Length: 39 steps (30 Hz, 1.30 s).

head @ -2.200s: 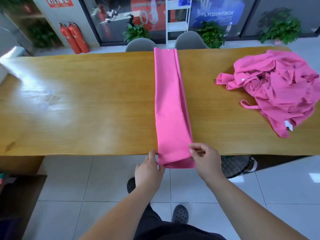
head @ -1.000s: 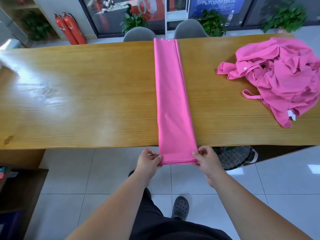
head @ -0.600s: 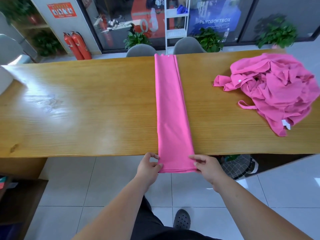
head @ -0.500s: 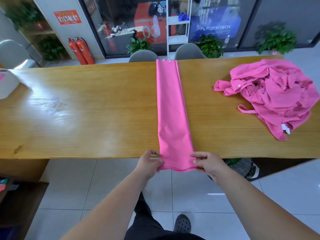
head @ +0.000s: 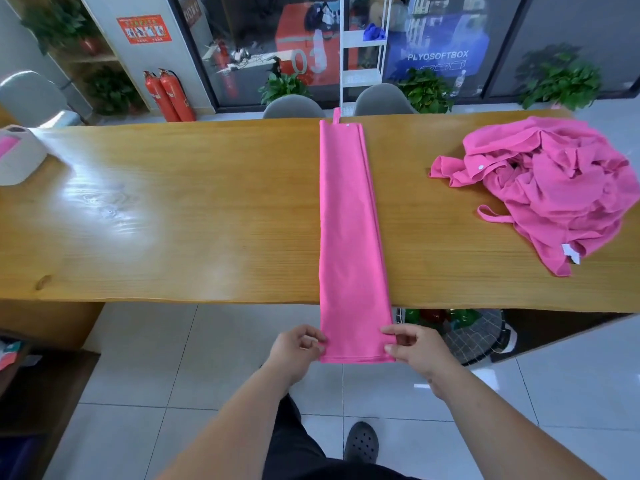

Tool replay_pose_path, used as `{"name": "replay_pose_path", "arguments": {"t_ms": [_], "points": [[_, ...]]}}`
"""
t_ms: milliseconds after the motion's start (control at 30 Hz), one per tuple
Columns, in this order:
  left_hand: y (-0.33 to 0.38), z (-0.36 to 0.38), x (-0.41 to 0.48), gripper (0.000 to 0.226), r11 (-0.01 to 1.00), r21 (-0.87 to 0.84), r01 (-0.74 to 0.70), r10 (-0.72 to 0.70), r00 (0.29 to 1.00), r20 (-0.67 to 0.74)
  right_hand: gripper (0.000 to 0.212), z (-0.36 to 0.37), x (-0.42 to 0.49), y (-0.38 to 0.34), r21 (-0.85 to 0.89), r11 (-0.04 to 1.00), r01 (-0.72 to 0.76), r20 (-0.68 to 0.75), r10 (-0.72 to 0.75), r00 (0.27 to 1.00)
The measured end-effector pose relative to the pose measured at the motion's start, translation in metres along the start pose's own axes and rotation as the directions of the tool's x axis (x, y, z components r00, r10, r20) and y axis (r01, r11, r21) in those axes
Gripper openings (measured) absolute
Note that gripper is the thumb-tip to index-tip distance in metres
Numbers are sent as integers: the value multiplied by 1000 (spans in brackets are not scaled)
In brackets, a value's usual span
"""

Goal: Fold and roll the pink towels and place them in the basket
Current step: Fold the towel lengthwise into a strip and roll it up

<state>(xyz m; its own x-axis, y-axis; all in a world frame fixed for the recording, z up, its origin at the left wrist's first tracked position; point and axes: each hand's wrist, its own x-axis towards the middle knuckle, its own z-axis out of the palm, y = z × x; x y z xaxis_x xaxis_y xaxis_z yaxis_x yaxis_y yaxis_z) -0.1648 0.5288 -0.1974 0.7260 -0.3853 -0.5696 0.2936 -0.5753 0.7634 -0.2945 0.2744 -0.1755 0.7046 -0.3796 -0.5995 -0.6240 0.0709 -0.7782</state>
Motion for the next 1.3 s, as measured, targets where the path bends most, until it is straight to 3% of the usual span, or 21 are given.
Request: {"name": "replay_pose_path", "arguments": {"t_ms": [167, 267, 367, 433, 467, 533, 600, 633, 700, 800, 933, 1033, 1167, 1300], "points": [[-15, 9, -14, 24, 995, 102, -15, 15, 1000, -4, 34, 2, -12, 23, -115, 993, 12, 26, -9, 1000], [-31, 14, -22, 32, 950, 311, 12, -17, 1000, 14, 33, 7, -13, 46, -307, 952, 1, 65, 20, 998], [-38, 14, -29, 36, 785, 619, -9, -136, 973, 187, 29, 10, -15, 60, -589, 808, 21, 172, 100, 980], [-28, 11, -22, 40, 644, 761, -75, -159, 960, 229, 31, 6, -11, 56, -778, 622, 86, 224, 146, 964], [-18, 9, -16, 44, 596, 797, -102, -107, 973, 204, 29, 5, -7, 48, -836, 536, 117, 214, 121, 969], [8, 5, -4, 46, 521, 837, -166, 129, 985, 115, 22, 6, 4, 22, -885, 439, 154, 139, -66, 988], [37, 3, 7, 49, 424, 868, -259, 386, 918, 85, 28, 10, 15, -10, -882, 408, 235, 96, -333, 938], [52, 3, 13, 53, 377, 879, -291, 445, 890, 104, 37, 12, 22, -24, -882, 372, 290, 114, -430, 896], [74, 6, 22, 64, 294, 894, -338, 431, 882, 192, 62, 17, 33, -47, -895, 265, 358, 210, -458, 864], [79, 12, 29, 75, 185, 927, -326, 321, 912, 256, 79, 20, 42, -56, -932, 145, 333, 280, -296, 913], [72, 13, 30, 46, 140, 941, -310, 419, 879, 227, 68, 24, 37, -52, -938, 51, 343, 295, -402, 867], [75, 8, 36, 38, 89, 933, -349, 468, 841, 270, 63, 24, 44, -63, -915, 71, 396, 328, -439, 837], [81, 4, 46, 52, 201, 923, -329, 438, 873, 216, 74, 18, 55, -64, -929, 88, 358, 311, -335, 890], [93, 4, 49, 25, 188, 924, -334, 464, 859, 216, 85, 20, 58, -66, -929, 21, 369, 327, -417, 848]]}}
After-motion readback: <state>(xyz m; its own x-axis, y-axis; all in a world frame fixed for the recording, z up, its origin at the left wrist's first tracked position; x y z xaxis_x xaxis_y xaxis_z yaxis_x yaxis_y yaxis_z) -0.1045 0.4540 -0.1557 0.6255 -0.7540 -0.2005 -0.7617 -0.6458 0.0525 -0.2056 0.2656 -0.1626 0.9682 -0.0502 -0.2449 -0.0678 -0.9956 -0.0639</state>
